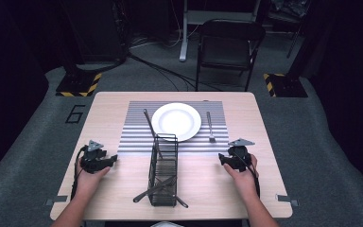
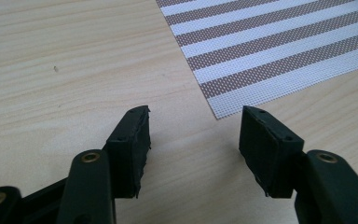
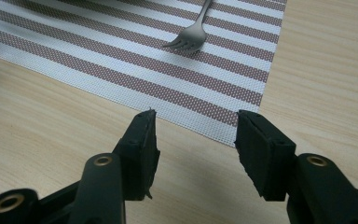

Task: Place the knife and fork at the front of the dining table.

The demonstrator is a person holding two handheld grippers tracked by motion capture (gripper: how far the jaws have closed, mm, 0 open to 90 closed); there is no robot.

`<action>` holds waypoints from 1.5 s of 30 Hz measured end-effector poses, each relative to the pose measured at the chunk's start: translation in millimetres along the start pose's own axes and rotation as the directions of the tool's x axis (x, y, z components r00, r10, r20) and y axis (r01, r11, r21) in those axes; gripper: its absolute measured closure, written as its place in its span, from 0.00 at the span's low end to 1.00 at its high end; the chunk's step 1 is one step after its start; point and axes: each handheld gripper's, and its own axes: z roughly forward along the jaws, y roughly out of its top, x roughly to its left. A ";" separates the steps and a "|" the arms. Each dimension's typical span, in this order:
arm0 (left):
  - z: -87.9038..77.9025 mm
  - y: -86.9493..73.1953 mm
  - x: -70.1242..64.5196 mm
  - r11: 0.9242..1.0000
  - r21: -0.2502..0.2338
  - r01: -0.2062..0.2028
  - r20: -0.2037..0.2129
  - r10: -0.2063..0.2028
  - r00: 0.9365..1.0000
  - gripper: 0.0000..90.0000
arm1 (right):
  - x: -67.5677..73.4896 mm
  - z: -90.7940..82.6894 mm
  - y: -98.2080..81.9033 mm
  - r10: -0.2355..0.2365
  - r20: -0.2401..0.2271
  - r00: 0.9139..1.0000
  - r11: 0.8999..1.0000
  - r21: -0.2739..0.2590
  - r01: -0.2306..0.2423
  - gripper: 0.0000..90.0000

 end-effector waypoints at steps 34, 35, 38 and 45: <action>-51.4 73.2 -52.0 0.997 -0.051 -0.062 0.183 0.070 0.981 0.61 | -7.7 0.5 -2.9 0.049 -0.009 0.999 0.999 0.015 -0.049 0.52; -52.3 76.4 -53.7 0.996 -0.058 -0.065 0.185 0.074 0.980 0.61 | -7.6 0.5 -2.9 0.050 -0.009 0.999 0.999 0.017 -0.050 0.52; -56.3 86.1 -58.1 0.996 -0.054 -0.074 0.197 0.083 0.977 0.61 | -8.0 0.9 -3.0 0.049 -0.017 0.999 0.999 0.016 -0.048 0.52; -62.9 104.7 -69.4 0.992 -0.081 -0.097 0.223 0.113 0.968 0.61 | -8.3 1.2 -3.3 0.059 -0.020 0.998 0.998 0.019 -0.058 0.53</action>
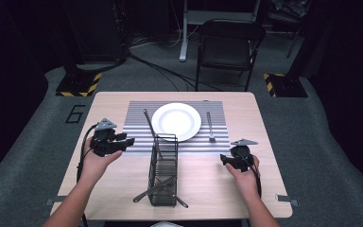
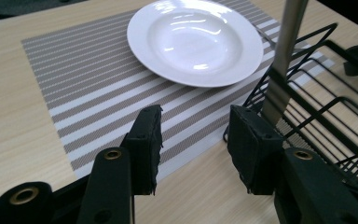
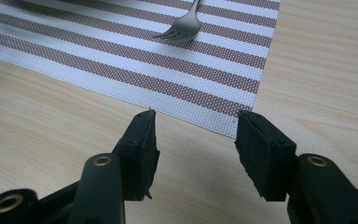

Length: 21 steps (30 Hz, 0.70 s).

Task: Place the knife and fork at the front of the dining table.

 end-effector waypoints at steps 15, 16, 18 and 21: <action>8.8 28.7 -23.1 0.998 0.001 -0.061 0.049 0.061 0.997 0.60 | -1.6 0.9 -0.2 -0.003 -0.009 1.000 1.000 0.006 0.004 0.53; 8.8 28.7 -23.1 0.998 0.001 -0.061 0.049 0.061 0.997 0.60 | -1.6 0.9 -0.2 -0.003 -0.009 1.000 1.000 0.006 0.004 0.53; 12.3 30.5 -26.3 0.998 0.003 -0.062 0.060 0.062 0.996 0.60 | -1.4 0.7 -0.3 0.001 -0.010 1.000 1.000 0.010 -0.001 0.53; 18.3 33.3 -30.7 0.998 0.007 -0.066 0.074 0.065 0.995 0.60 | -2.4 0.8 -0.6 -0.002 -0.014 1.000 1.000 0.007 0.003 0.52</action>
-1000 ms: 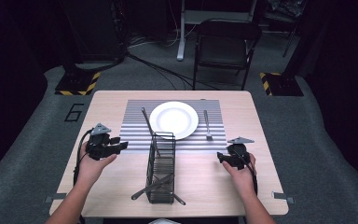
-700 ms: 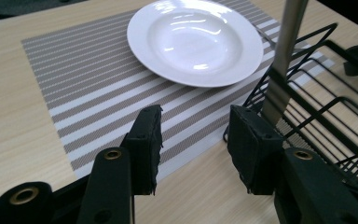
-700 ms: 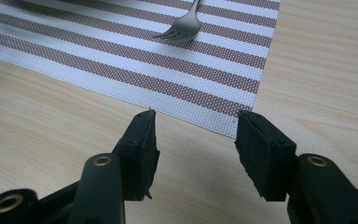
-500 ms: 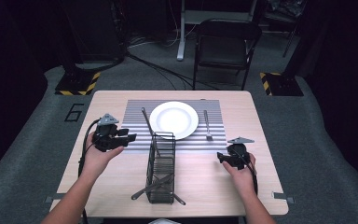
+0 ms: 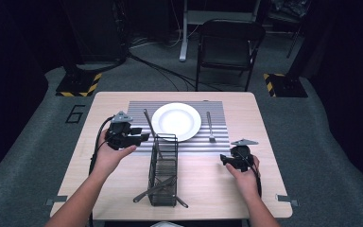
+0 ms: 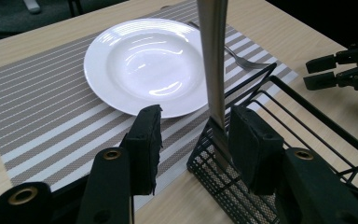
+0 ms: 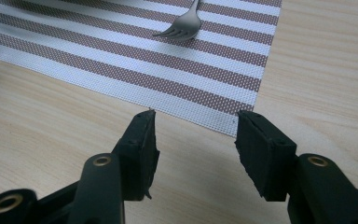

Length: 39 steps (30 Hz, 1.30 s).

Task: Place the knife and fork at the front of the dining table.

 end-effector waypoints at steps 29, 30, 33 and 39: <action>36.5 3.5 -16.4 1.000 -0.008 0.005 0.022 -0.004 1.000 0.75 | -3.5 0.6 -0.4 0.017 -0.013 1.000 1.000 0.008 -0.016 0.52; 36.5 1.9 -15.4 1.000 -0.019 0.017 0.027 -0.017 0.999 0.76 | -4.0 0.9 -0.5 0.012 -0.014 1.000 1.000 0.005 -0.012 0.52; 35.8 -0.4 -15.0 0.999 -0.038 0.029 0.038 -0.028 0.999 0.80 | -4.3 1.0 -0.6 0.014 -0.013 1.000 1.000 0.006 -0.014 0.52; 33.6 -1.5 -19.1 0.999 -0.039 0.003 0.019 -0.003 1.000 0.88 | -5.5 1.5 -0.9 0.006 -0.013 1.000 1.000 0.008 -0.006 0.52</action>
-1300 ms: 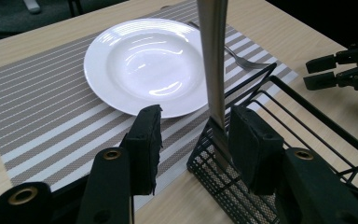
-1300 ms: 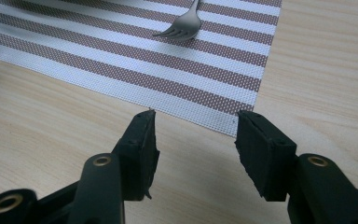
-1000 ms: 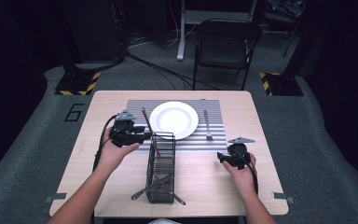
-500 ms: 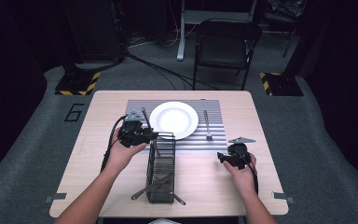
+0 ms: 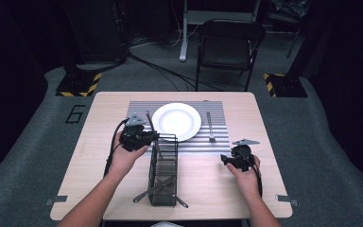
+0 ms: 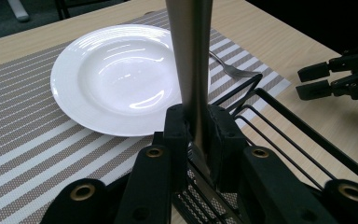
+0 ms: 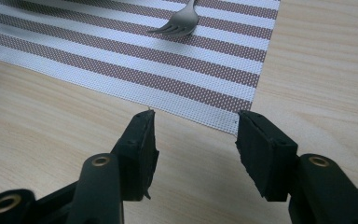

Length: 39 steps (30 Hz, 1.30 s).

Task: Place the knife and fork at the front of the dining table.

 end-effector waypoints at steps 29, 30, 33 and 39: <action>-16.9 26.0 -21.5 0.998 0.010 -0.066 0.038 0.065 0.997 0.90 | -1.6 2.4 -1.5 0.040 -0.014 0.999 0.999 0.013 -0.040 0.52; -19.6 28.8 -22.3 0.997 0.009 -0.073 0.033 0.073 0.997 0.90 | -1.8 2.4 -1.5 0.037 -0.014 0.999 0.999 0.013 -0.037 0.52; -27.2 36.6 -24.8 0.996 0.006 -0.087 0.037 0.086 0.996 0.90 | -2.0 2.3 -1.7 0.040 -0.016 0.999 0.999 0.012 -0.039 0.52; -38.0 50.1 -29.3 0.994 0.005 -0.105 0.038 0.105 0.994 0.91 | -3.1 2.7 -1.9 0.038 -0.017 0.999 0.999 0.009 -0.038 0.52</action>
